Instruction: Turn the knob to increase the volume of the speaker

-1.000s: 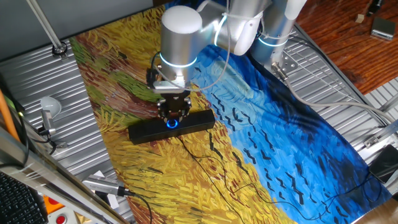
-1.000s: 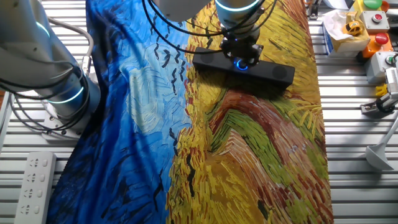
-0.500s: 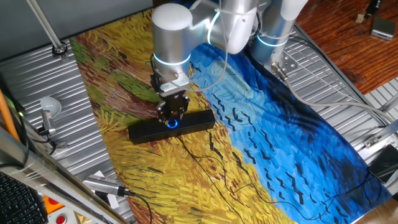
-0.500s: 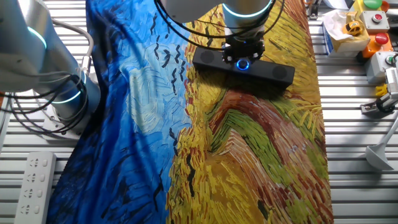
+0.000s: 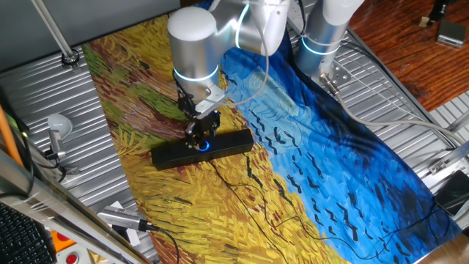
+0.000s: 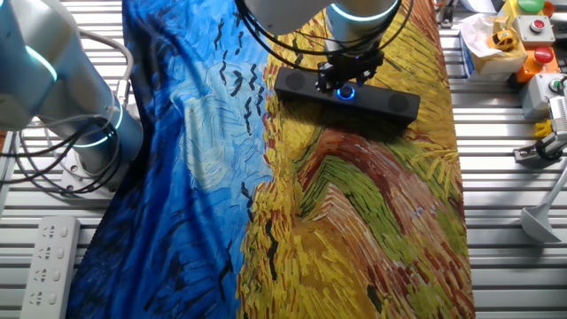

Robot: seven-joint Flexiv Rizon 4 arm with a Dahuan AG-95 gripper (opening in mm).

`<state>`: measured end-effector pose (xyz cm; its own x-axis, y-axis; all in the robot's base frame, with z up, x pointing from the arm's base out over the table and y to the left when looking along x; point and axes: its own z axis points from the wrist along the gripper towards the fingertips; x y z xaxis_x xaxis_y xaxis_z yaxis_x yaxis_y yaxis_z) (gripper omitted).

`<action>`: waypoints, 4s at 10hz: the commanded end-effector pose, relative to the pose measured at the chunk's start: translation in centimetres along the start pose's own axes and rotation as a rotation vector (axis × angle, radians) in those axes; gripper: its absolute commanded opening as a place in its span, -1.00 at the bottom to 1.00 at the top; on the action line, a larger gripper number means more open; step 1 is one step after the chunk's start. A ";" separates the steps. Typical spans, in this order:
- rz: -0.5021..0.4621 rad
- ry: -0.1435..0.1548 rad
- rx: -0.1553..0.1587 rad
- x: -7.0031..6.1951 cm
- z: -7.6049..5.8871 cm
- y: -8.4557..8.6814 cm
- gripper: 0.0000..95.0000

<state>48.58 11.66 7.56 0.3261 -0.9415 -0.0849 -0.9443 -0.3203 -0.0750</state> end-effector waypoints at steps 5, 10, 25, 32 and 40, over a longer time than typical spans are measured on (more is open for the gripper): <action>0.114 0.019 -0.004 0.2 0.3 -0.2 0.20; 0.162 0.043 0.010 0.2 0.4 -0.2 0.20; 0.290 0.051 0.022 0.3 1.0 -0.2 -0.20; 0.290 0.051 0.022 0.3 1.0 -0.2 -0.20; 0.290 0.051 0.022 0.3 1.0 -0.2 -0.20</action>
<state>48.94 11.55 6.50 0.0407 -0.9976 -0.0561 -0.9963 -0.0363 -0.0773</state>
